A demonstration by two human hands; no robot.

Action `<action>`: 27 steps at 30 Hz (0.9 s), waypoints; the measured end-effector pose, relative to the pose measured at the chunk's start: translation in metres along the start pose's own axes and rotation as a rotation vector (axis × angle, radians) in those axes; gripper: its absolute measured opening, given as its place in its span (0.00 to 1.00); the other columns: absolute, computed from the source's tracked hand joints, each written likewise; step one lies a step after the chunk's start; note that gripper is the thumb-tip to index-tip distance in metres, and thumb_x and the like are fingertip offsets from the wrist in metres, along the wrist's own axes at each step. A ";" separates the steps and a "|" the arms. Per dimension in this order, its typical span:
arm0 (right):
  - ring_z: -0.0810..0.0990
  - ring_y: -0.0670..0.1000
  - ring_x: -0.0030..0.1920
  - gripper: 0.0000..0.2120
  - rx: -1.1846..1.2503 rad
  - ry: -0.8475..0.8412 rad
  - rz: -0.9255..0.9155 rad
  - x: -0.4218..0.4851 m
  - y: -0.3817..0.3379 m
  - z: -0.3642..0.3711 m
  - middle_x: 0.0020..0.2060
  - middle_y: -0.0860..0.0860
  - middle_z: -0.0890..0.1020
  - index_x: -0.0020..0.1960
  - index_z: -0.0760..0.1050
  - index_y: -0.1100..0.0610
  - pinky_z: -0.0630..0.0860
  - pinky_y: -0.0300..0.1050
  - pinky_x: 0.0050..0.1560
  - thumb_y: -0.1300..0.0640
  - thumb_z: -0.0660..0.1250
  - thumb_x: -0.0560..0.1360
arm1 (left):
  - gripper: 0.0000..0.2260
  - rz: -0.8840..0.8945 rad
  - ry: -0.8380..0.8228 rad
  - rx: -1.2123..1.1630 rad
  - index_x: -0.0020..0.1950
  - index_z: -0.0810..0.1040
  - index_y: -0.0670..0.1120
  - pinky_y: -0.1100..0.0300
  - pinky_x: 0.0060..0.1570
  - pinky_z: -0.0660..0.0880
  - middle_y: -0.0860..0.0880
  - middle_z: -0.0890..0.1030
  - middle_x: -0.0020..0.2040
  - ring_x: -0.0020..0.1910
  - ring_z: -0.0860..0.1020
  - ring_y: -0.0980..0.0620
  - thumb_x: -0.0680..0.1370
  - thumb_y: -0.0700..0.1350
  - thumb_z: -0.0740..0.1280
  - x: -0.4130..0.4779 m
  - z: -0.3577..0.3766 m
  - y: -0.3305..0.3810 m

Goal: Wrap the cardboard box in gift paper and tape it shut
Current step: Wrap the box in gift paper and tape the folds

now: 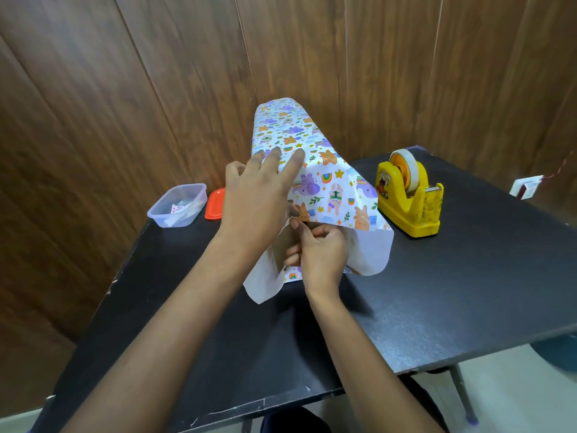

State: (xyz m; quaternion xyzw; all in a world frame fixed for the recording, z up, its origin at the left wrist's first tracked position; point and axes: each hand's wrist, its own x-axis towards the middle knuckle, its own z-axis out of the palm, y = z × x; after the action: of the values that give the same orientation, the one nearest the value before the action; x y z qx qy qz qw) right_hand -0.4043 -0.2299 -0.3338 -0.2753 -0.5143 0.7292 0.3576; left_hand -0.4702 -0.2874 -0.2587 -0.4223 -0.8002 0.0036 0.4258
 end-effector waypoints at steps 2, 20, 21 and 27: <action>0.70 0.50 0.15 0.16 -0.053 -0.004 0.014 0.004 0.000 -0.003 0.16 0.51 0.74 0.33 0.65 0.61 0.70 0.40 0.23 0.58 0.69 0.74 | 0.40 0.002 0.002 0.001 0.65 0.73 0.47 0.49 0.44 0.72 0.40 0.79 0.59 0.55 0.79 0.40 0.55 0.53 0.81 0.000 -0.001 0.000; 0.67 0.43 0.13 0.12 -0.529 -0.083 0.020 0.005 -0.013 -0.021 0.25 0.51 0.78 0.43 0.79 0.61 0.67 0.33 0.20 0.55 0.62 0.79 | 0.40 0.021 -0.063 0.028 0.63 0.75 0.45 0.52 0.43 0.72 0.40 0.80 0.56 0.51 0.81 0.40 0.53 0.49 0.82 0.002 -0.006 -0.001; 0.66 0.44 0.12 0.15 -0.529 -0.118 0.042 0.000 -0.018 -0.023 0.24 0.53 0.78 0.38 0.75 0.61 0.66 0.34 0.19 0.52 0.63 0.78 | 0.39 0.019 -0.069 0.018 0.63 0.75 0.45 0.51 0.43 0.72 0.40 0.80 0.56 0.51 0.81 0.40 0.53 0.49 0.82 0.002 -0.007 -0.002; 0.65 0.48 0.14 0.13 -0.328 -0.243 -0.115 -0.036 -0.087 -0.059 0.22 0.55 0.77 0.35 0.74 0.63 0.63 0.32 0.18 0.58 0.63 0.77 | 0.36 0.011 -0.139 -0.053 0.67 0.72 0.46 0.49 0.47 0.70 0.40 0.77 0.61 0.56 0.78 0.40 0.61 0.46 0.80 0.005 -0.016 -0.002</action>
State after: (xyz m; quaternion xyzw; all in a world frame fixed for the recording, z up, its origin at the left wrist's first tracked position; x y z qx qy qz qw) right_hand -0.3169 -0.2079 -0.2684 -0.2098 -0.6805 0.6419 0.2844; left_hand -0.4620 -0.2909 -0.2451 -0.4367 -0.8252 0.0141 0.3579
